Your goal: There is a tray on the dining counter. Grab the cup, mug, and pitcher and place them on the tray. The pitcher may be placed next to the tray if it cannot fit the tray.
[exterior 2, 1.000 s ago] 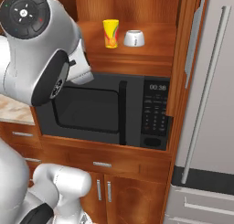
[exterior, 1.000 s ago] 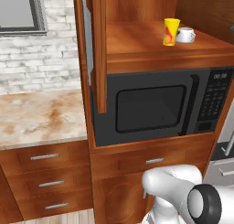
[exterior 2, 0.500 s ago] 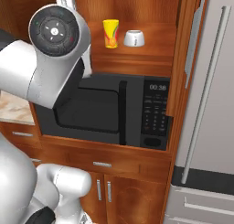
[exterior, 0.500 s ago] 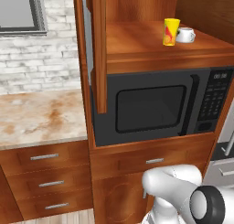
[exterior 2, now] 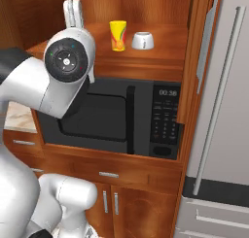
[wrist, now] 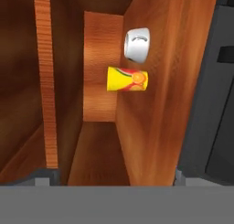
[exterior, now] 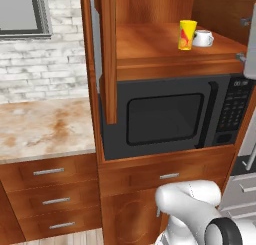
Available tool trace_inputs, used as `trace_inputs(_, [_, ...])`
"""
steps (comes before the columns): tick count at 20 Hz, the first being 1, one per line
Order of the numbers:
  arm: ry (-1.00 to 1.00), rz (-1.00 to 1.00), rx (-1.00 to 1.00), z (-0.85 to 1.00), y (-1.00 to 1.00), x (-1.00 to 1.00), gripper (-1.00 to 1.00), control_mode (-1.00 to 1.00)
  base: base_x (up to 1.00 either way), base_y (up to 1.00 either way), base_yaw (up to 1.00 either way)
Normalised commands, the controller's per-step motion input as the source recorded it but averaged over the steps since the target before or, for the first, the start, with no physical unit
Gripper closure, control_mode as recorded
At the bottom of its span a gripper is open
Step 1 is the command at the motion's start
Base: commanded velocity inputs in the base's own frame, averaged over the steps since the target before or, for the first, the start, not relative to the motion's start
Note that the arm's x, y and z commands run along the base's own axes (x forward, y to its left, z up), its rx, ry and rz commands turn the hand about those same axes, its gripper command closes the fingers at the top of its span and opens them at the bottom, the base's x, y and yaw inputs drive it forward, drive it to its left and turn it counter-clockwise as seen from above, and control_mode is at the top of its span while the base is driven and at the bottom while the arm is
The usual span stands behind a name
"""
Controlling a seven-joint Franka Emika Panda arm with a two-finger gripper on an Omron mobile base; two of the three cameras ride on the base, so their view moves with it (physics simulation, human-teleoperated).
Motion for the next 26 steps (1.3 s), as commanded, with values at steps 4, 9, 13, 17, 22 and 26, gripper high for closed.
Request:
trace_inputs(4, [0.00, -0.04, 0.00, -0.06, -0.07, 0.58, -1.00, -1.00, 0.00, 0.00, 0.00])
trace_inputs(9, [0.05, -0.04, 0.01, -0.05, -0.10, 0.67, -1.00, -1.00, 0.00, 0.00, 0.00])
trace_inputs(13, [0.11, -0.04, 0.00, 0.00, -0.05, 0.63, -1.00, -1.00, 0.00, 0.00, 0.00])
trace_inputs(17, [0.12, -0.01, 0.02, 0.00, -0.11, 0.61, -1.00, -1.00, 0.00, 0.00, 0.00])
trace_inputs(22, [0.07, 0.00, 0.01, 0.00, -0.07, 0.64, -1.00, -1.00, 0.00, 0.00, 0.00])
trace_inputs(26, [0.02, 0.00, 0.00, -0.05, -0.01, 0.52, -1.00, -1.00, 0.00, 0.00, 0.00])
